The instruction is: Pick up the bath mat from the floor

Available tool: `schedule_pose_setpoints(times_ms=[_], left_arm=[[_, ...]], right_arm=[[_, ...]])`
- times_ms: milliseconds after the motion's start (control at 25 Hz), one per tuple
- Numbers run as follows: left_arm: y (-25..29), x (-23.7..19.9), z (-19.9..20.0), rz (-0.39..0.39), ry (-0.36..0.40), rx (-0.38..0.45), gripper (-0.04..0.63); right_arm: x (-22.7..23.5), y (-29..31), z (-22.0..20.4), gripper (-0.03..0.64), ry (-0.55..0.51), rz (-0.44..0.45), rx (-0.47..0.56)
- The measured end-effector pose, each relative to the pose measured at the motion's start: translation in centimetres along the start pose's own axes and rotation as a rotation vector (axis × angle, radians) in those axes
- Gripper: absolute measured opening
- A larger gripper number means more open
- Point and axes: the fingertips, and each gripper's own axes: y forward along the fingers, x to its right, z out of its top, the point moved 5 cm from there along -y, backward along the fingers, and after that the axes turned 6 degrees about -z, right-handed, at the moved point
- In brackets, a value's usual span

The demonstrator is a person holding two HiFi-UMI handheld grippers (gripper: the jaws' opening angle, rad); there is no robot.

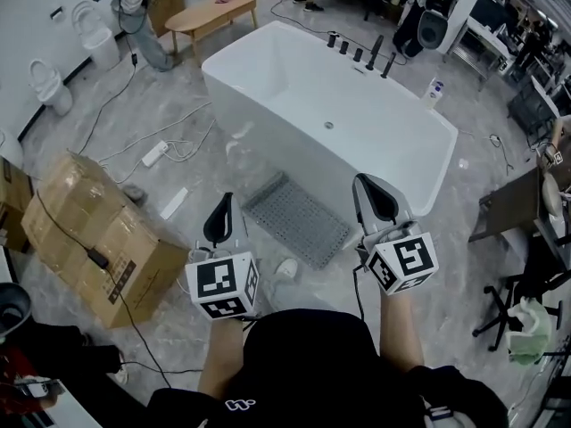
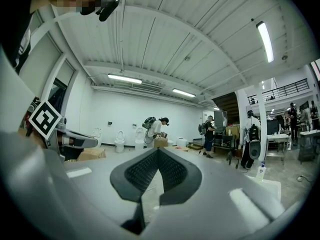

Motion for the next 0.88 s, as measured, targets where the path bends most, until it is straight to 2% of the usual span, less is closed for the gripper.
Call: schedule_pose_setpoints(times_ms=[280, 480, 600, 720, 880], left_arm=[[4.8, -0.6, 1.1, -0.059, 0.022, -0.029, 0.0], [7.3, -1.8, 1.5, -0.07, 0.039, -0.074, 0.002], [8.8, -2.3, 2.1, -0.064, 0.049, -0.09, 0.001], [9.9, -2.8, 2.5, -0.068, 0.065, -0.087, 0.0], [12.3, -3.0, 3.3, -0.108, 0.1, -0.092, 0.001]], right_arm=[[2.6, 3.7, -0.2, 0.005, 0.02, -0.054, -0.024], [4.1, 6.1, -0.7, 0.005, 0.052, -0.079, -0.034], [5.7, 7.5, -0.7, 0.005, 0.029, -0.096, -0.039], [7.8, 8.2, -0.5, 0.005, 0.012, -0.146, -0.027], [10.1, 9.8, -1.2, 0.005, 0.043, -0.226, -0.017]])
